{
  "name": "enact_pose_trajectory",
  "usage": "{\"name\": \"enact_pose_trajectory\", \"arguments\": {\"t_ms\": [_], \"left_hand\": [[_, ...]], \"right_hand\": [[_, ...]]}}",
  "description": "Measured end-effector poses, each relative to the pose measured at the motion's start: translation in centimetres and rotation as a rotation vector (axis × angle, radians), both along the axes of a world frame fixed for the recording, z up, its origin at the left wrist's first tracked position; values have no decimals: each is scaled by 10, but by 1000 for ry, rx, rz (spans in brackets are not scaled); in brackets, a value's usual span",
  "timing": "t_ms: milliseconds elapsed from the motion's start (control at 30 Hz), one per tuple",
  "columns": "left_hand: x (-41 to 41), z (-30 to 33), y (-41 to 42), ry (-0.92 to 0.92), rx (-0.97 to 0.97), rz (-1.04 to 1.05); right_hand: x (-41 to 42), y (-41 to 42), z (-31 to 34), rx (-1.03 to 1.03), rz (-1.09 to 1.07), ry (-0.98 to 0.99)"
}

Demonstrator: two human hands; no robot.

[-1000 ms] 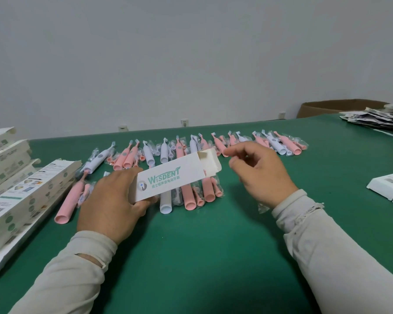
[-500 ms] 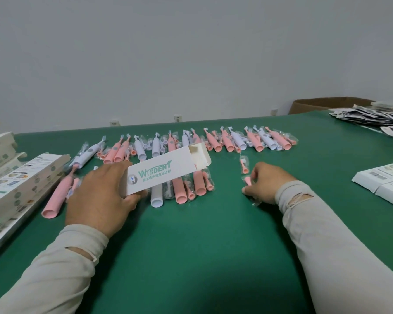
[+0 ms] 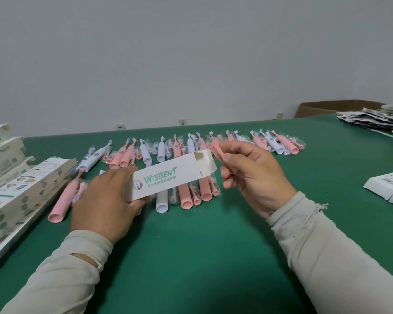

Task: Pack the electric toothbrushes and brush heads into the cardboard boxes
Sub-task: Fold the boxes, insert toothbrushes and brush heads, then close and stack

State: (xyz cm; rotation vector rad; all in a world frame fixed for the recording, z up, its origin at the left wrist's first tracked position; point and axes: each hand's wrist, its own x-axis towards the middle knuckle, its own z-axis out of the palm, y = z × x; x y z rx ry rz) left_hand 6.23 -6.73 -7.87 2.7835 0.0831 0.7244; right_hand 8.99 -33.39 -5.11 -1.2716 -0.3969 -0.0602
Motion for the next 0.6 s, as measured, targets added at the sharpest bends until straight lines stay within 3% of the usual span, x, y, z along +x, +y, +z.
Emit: {"name": "enact_pose_trajectory", "arguments": {"t_ms": [167,600], "left_hand": [[-3,0,-2,12,-10,-1],[-4,1,-3,6,-15,-1]], "right_hand": [[3,10,-13,-127,-127,-81],[7,8,-19,-441,-220,-53]]}}
